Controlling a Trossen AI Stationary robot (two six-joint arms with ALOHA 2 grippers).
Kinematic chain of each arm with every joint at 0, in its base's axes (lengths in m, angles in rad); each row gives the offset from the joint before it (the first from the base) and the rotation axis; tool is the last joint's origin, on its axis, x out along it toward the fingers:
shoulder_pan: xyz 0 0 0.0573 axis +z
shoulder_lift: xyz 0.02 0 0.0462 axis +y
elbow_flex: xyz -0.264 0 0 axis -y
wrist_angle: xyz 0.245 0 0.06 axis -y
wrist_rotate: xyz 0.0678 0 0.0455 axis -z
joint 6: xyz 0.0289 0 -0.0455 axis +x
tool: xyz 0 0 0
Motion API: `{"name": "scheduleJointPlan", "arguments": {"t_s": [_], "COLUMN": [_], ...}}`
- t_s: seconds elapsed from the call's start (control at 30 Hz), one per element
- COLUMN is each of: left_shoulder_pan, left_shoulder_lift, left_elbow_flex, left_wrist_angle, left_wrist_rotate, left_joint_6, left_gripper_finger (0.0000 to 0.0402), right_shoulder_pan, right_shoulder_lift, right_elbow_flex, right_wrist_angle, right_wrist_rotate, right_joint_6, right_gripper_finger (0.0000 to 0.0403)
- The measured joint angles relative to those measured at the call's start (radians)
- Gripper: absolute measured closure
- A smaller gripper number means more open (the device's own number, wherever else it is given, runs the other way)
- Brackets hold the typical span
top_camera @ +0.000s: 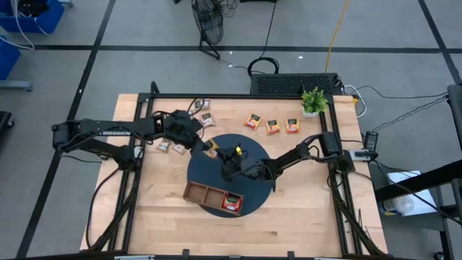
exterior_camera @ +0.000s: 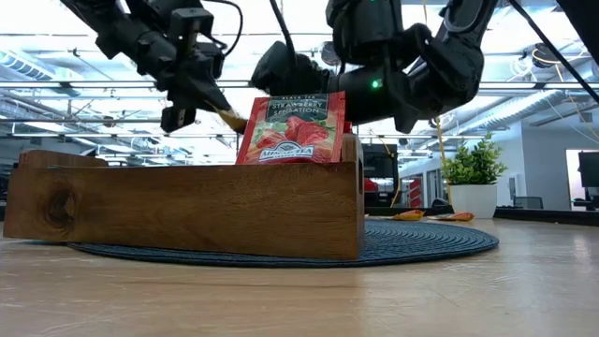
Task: Pick & Place Tea
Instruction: Put the yellow tea bag into the middle section of the wooden organizer
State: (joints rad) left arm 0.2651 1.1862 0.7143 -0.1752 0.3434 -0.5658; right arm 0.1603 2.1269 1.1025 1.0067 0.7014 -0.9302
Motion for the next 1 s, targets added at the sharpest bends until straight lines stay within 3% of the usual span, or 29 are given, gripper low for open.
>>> {"name": "scheduleJointPlan", "arguments": {"t_s": [0.1,0.27,0.53,0.67,0.8,1.0], "left_shoulder_pan": [0.0,-0.039,-0.22,-0.338,-0.425,-0.528], "left_shoulder_lift": [-0.046,-0.12,-0.135,-0.116,-0.078,0.084], "left_elbow_flex": [0.0,0.0,0.0,0.0,0.021,0.169], "left_wrist_angle": [-0.036,-0.105,-0.199,-0.237,-0.229,-0.398], "left_wrist_rotate": [0.0,-0.031,-0.229,-0.324,-0.361,-0.46], "left_joint_6": [0.122,0.453,0.819,0.97,0.965,0.946], "left_gripper_finger": [0.0396,0.0398,0.0398,0.0399,0.0399,0.04], "right_shoulder_pan": [0.025,0.073,0.155,0.167,0.162,0.123], "right_shoulder_lift": [0.0,-0.01,-0.159,-0.324,-0.486,-0.638], "right_elbow_flex": [0.0,-0.002,-0.035,-0.155,-0.32,-0.521], "right_wrist_angle": [0.042,0.045,-0.022,-0.016,-0.017,-0.001], "right_wrist_rotate": [0.071,0.214,0.452,0.44,0.341,0.231], "right_joint_6": [0.076,0.152,0.133,0.258,0.452,0.735], "right_gripper_finger": [0.0382,0.0366,0.0372,0.0383,0.0393,0.0402]}}
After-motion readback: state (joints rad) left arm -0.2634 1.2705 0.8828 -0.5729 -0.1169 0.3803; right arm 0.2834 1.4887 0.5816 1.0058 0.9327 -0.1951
